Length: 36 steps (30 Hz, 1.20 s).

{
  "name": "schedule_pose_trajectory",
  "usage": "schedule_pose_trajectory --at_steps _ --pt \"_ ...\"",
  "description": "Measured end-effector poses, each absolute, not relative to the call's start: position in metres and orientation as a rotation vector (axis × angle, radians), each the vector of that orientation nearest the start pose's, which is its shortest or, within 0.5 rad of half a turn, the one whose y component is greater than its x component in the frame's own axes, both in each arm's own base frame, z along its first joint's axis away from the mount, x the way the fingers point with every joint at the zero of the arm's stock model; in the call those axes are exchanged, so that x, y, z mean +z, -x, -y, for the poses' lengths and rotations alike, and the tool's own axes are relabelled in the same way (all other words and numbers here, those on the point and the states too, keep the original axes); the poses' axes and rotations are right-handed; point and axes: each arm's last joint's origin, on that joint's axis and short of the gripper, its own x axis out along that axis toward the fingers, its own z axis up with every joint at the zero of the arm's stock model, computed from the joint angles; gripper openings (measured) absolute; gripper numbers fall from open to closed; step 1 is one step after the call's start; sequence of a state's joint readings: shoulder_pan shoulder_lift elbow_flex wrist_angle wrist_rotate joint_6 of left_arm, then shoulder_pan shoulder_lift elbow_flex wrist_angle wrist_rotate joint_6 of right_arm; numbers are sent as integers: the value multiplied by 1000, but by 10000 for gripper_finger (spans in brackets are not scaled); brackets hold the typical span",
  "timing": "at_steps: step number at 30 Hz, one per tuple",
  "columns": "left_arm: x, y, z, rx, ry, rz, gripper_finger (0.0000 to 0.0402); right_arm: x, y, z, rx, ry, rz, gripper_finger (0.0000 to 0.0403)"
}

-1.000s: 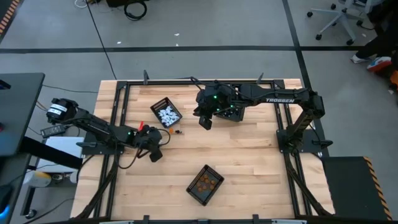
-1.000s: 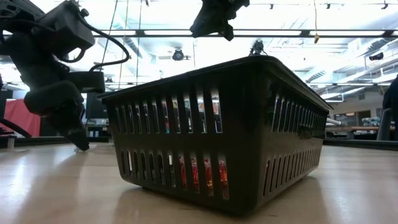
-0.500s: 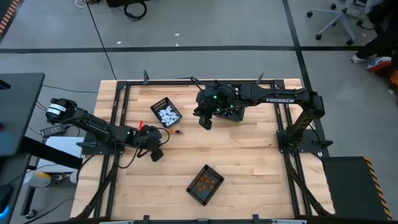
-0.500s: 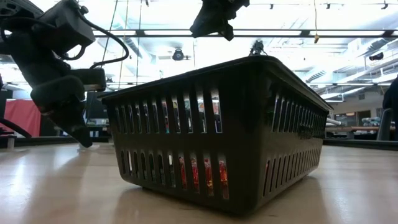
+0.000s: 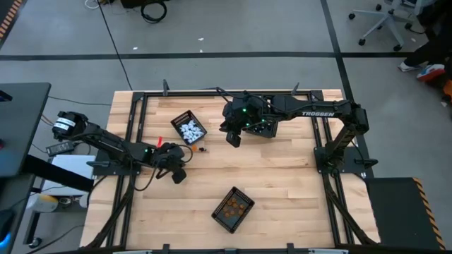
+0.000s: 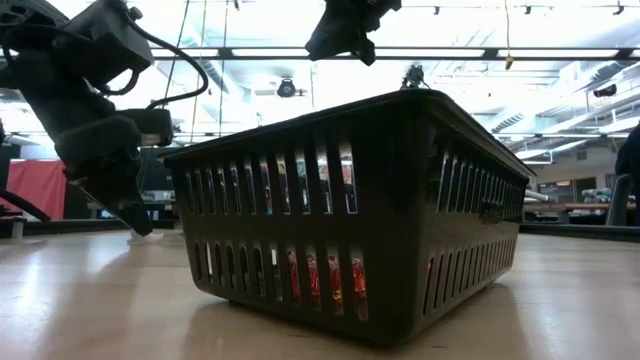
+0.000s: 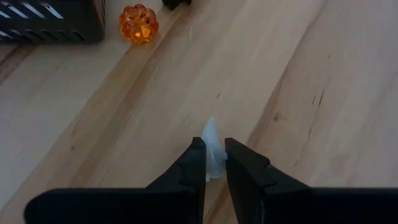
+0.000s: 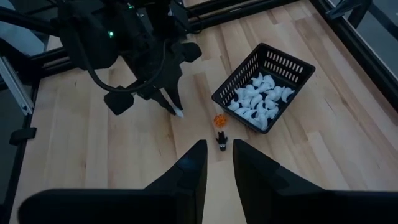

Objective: Sort Halloween decoration
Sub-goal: Put the white ghost toy into the top left black basket

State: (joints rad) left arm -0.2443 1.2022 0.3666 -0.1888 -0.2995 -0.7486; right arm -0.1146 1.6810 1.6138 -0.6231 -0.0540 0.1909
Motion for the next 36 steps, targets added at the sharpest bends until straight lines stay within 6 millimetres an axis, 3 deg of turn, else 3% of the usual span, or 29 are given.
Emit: schedule_pose_trajectory --at_steps 13,18,25,30,36 --pt "137 -187 29 422 415 -848 59 347 -369 41 -123 -239 -687 83" --pt "157 -191 19 457 416 -745 58 347 -369 41 -123 -238 -689 83" --pt "183 -198 -11 614 304 -614 58 348 -370 41 -115 -237 -685 83" --pt "176 -201 -41 719 276 -645 59 348 -370 40 -104 -240 -675 83" --pt "172 -204 -71 711 370 -642 59 349 -370 40 -106 -246 -672 83"
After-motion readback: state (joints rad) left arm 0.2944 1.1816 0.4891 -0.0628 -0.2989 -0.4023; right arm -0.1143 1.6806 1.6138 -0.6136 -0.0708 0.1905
